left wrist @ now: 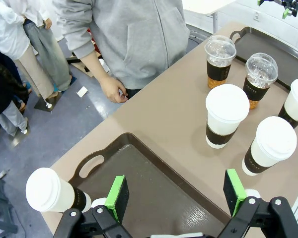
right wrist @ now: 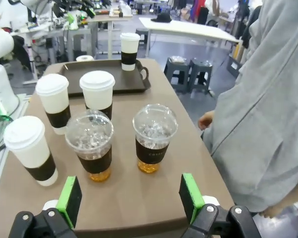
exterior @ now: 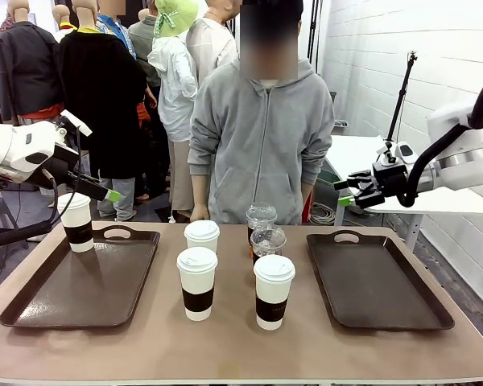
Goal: Distribute the coffee onto the tray.
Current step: Pick up one iced Americano and place it on the right Handle tray.
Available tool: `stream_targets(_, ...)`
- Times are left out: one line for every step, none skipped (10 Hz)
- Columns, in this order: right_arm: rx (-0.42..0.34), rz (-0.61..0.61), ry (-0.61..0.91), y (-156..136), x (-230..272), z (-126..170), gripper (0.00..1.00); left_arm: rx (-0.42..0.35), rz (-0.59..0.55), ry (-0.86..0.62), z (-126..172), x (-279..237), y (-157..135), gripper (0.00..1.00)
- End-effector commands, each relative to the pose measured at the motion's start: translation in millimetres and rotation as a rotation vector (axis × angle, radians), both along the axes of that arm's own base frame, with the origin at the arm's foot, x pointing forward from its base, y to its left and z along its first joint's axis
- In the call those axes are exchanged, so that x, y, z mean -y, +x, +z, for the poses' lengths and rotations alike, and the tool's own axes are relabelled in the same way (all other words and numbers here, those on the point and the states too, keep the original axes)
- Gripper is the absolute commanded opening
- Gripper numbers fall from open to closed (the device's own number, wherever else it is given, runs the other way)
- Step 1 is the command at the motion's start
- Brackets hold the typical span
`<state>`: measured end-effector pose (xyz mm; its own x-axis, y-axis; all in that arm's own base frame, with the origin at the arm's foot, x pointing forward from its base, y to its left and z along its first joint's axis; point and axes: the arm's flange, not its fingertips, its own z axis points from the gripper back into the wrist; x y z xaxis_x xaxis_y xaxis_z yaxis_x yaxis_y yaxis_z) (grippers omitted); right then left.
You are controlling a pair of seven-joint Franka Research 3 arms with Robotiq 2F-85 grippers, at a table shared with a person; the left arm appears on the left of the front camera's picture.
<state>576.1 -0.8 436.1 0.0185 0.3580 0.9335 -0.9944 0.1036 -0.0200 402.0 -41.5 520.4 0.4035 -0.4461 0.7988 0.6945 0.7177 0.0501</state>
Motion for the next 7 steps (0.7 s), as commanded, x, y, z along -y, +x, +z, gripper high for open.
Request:
stream_targets(0.021,-0.001,0.018,19.1,-0.3,-6.1,1.0,-0.005,-0.001,-0.007,-1.6,-1.1,1.0,1.0)
stream_targets(0.009,-0.019,0.02,22.7,2.1,-9.3,1.0,-0.005,-0.001,-0.007,-1.6,-1.1,1.0,1.0)
stream_targets(-0.003,-0.024,0.031,19.0,5.3,-10.9,1.0,-0.005,-0.001,-0.007,-1.6,-1.1,1.0,1.0)
stream_targets(-0.005,0.001,-0.003,13.3,1.9,-12.0,1.0,-0.005,-0.001,-0.007,-1.6,-1.1,1.0,1.0)
stream_targets(-0.005,0.001,-0.003,13.3,1.9,-12.0,1.0,-0.005,-0.001,-0.007,-1.6,-1.1,1.0,1.0)
stream_targets(-0.005,0.001,-0.003,13.3,1.9,-12.0,1.0,-0.005,-0.001,-0.007,-1.6,-1.1,1.0,1.0)
stream_targets(-0.005,0.001,-0.003,13.3,1.9,-12.0,1.0,-0.005,-0.001,-0.007,-1.6,-1.1,1.0,1.0)
